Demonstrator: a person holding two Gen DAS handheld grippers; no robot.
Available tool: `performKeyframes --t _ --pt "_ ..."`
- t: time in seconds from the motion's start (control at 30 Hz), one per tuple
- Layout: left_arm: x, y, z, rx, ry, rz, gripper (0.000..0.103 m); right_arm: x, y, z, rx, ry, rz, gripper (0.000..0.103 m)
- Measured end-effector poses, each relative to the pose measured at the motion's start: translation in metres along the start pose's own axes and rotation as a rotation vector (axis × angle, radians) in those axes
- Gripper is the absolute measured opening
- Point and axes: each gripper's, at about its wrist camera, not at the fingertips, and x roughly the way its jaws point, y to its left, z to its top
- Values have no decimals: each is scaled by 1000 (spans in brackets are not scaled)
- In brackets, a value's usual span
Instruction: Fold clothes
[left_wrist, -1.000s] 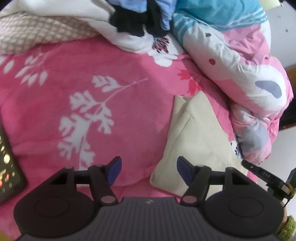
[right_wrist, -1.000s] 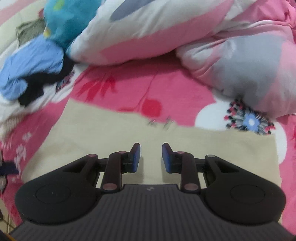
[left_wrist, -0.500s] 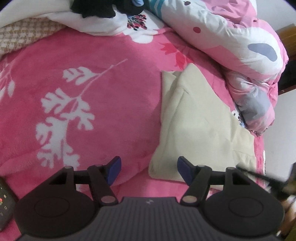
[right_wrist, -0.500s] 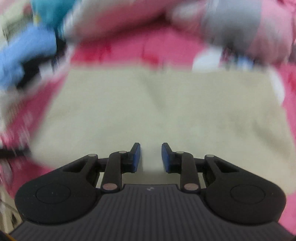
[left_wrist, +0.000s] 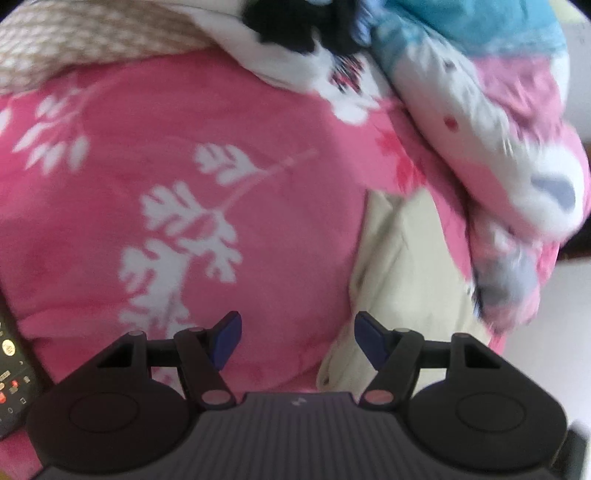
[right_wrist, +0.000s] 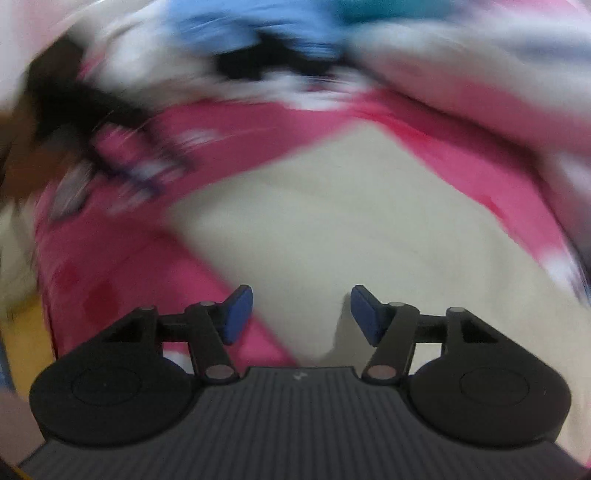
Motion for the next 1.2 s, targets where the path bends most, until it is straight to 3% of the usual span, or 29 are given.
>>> performKeyframes --t 0.1,0.2,0.3,0.33,0.43,0.53,0.7,0.9,1.07,1.2 --pt "-3 1 4 8 -18 -15 69 27 45 8 -219 -36 -50 69" --pt "1 -1 8 20 -11 -43 69 60 71 7 -394 -18 -100 73" --pt "12 -8 14 35 -1 -77 69 68 75 14 -443 -15 -117 72" --pt "17 -11 16 44 0 -88 69 67 73 18 -429 -16 -117 57" --pt "37 -19 27 58 15 -132 69 59 56 31 -264 -13 -93 32" --pt "59 -26 40 66 45 -170 69 52 48 37 -167 -34 -70 20" --pt "97 -31 54 34 132 -235 69 36 41 39 -91 -79 -78 16" --pt "109 -43 58 39 191 -252 71 27 37 35 -31 -119 -83 16" --pt "116 -57 54 13 216 -246 40 19 28 33 39 -186 -91 15" --pt "103 -83 45 40 138 -262 19 0 17 28 90 -247 -113 15"
